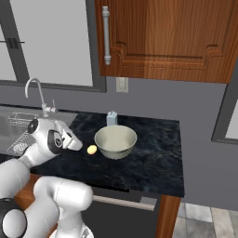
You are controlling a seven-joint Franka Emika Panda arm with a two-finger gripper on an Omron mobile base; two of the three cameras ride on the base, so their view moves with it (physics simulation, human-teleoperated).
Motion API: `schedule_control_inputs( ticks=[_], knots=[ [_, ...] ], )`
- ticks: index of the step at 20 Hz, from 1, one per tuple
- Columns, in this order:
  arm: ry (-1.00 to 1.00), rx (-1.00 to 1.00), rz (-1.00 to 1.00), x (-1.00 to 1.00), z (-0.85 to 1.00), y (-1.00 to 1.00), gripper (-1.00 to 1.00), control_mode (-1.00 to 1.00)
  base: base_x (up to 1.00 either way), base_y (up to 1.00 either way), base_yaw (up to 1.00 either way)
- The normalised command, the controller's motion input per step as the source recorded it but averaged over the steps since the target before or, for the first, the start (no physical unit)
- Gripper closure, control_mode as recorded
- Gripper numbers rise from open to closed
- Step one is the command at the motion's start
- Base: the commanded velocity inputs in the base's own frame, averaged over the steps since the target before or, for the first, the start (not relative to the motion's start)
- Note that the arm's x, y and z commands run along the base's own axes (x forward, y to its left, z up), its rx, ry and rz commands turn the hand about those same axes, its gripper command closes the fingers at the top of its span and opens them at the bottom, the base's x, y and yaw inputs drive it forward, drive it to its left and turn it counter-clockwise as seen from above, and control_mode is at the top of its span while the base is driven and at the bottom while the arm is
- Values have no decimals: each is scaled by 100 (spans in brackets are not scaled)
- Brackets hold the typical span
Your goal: Gather the eggs and milk located in the vicinity of the sink area and place them right next to the bowl.
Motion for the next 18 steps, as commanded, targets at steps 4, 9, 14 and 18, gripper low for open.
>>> schedule_control_inputs(
  ticks=[4, 9, 14, 18],
  knots=[
    [5, 2, 2, -2, 7, 30, -100, -100, 0, 0, 0],
    [7, 2, 6, 0, 8, 8, -100, -100, 0, 0, 0],
    [11, 2, 15, 1, 7, 0, -100, -100, 0, 0, 0],
    [11, 0, 23, 0, 0, 1, -100, -100, 0, 0, 0]
  ],
)
